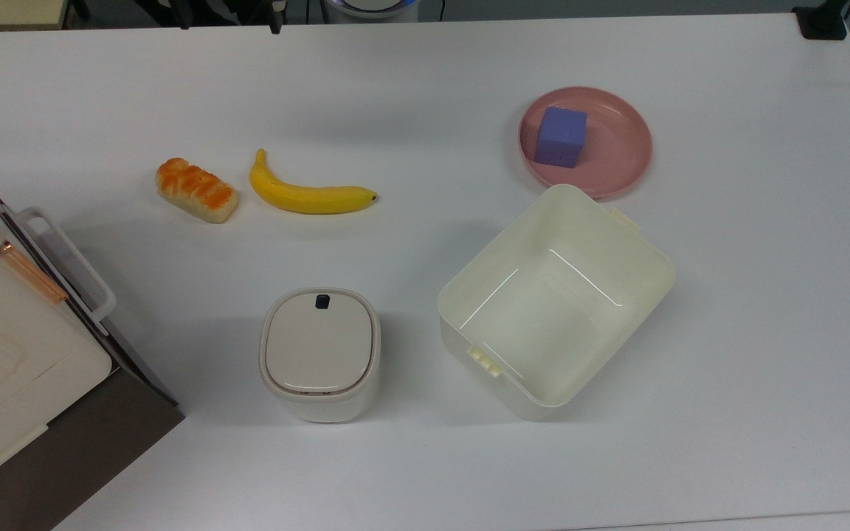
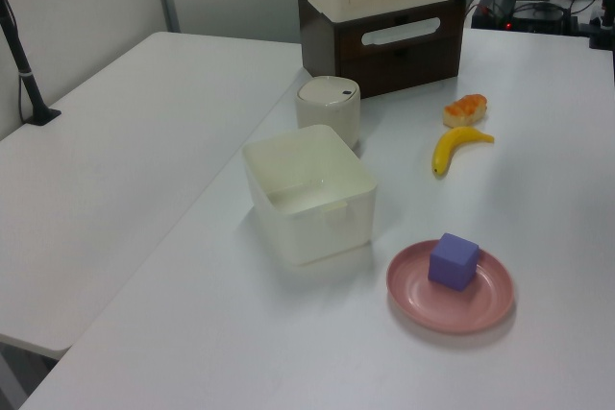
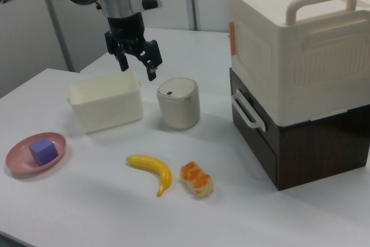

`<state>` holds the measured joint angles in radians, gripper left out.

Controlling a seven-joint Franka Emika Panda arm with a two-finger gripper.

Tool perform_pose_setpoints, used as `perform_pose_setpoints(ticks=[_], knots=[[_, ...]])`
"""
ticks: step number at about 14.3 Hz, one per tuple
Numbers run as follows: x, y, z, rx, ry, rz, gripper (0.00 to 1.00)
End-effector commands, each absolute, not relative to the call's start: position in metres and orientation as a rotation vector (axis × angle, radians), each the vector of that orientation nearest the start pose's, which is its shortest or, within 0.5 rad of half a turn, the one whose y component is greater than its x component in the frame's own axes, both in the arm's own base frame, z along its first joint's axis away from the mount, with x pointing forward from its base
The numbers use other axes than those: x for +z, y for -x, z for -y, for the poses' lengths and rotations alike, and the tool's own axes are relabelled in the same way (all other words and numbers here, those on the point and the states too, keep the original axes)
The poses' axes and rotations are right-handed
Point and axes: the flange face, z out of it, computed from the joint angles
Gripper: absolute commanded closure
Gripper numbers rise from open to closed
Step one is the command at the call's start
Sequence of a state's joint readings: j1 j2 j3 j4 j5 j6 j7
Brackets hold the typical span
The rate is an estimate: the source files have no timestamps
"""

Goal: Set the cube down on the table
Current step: 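Move the open gripper over the purple cube on the pink plate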

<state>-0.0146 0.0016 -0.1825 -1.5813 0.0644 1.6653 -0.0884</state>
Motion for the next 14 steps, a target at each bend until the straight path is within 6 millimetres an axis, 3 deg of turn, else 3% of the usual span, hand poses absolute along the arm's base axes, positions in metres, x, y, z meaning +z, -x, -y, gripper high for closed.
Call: perform_pose_setpoints(ticks=[1, 7, 14], knots=[[0.632, -0.55, 0.104, -0.128, 3.08, -0.2, 0.0], [0.625, -0.552, 0.089, -0.096, 3.079, -0.177, 0.0], [0.569, -0.561, 0.014, -0.028, 3.119, 0.032, 0.0]])
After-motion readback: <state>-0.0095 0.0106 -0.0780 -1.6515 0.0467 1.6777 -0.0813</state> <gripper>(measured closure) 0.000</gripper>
